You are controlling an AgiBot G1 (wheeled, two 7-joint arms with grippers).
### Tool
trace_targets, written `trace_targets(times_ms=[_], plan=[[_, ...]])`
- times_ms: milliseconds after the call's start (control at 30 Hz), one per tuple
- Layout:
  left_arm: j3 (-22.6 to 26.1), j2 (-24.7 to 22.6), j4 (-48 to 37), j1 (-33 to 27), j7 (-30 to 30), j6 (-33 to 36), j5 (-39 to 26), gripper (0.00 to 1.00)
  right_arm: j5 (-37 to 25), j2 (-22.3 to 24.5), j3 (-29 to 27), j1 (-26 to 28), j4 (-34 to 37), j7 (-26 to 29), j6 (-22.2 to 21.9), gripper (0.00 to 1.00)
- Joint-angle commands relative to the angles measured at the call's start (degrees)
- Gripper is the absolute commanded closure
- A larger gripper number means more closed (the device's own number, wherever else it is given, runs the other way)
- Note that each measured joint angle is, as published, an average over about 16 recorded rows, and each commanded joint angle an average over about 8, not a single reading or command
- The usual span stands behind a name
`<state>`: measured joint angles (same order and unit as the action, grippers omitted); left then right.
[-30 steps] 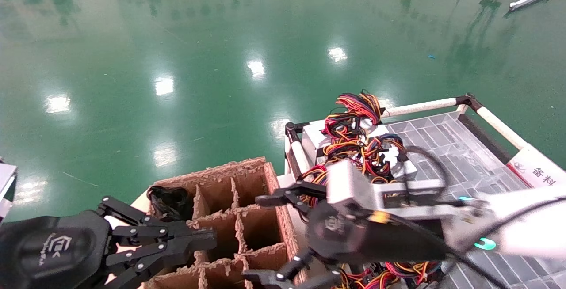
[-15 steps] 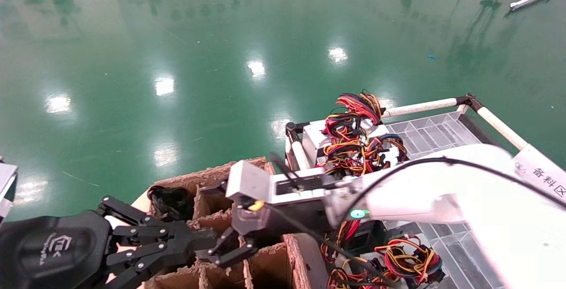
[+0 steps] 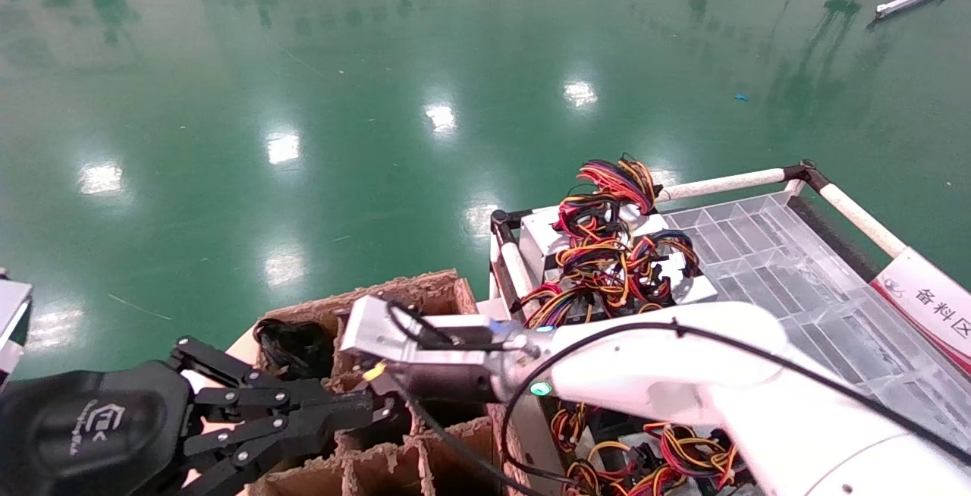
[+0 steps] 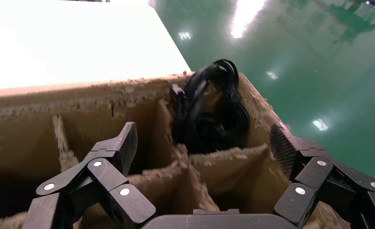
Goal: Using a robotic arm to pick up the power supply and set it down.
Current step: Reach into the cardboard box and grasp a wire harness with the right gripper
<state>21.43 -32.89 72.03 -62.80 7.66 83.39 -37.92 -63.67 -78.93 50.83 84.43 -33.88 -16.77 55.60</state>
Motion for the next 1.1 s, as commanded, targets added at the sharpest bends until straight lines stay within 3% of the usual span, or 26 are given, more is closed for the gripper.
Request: trace_targets(times_ms=[33, 200, 300, 667, 1100], plan=[[0.00, 0.00, 0.00, 0.00, 0.00, 0.00, 0.00, 0.19, 1.91, 0.00, 2.74, -0.45, -1.88, 0.45, -2.44, 0.40], [0.00, 0.00, 0.00, 0.00, 0.00, 0.00, 0.00, 0.22, 6.51, 0.02, 8.45, -0.02, -4.41, 1.27, -6.57, 0.86], [0.00, 0.00, 0.00, 0.00, 0.00, 0.00, 0.00, 0.22, 9.09, 0.03, 11.38, 0.28, -5.29, 1.58, -8.80, 1.00], [0.01, 0.00, 0.00, 0.00, 0.00, 0.00, 0.00, 0.24, 16.91, 0.10, 19.40, 1.38, -6.18, 0.90, -14.83, 1.00], [0.01, 0.00, 0.00, 0.00, -0.01, 0.00, 0.01, 0.24, 24.32, 0.15, 24.88, 1.53, -5.56, -0.88, -17.57, 1.00]])
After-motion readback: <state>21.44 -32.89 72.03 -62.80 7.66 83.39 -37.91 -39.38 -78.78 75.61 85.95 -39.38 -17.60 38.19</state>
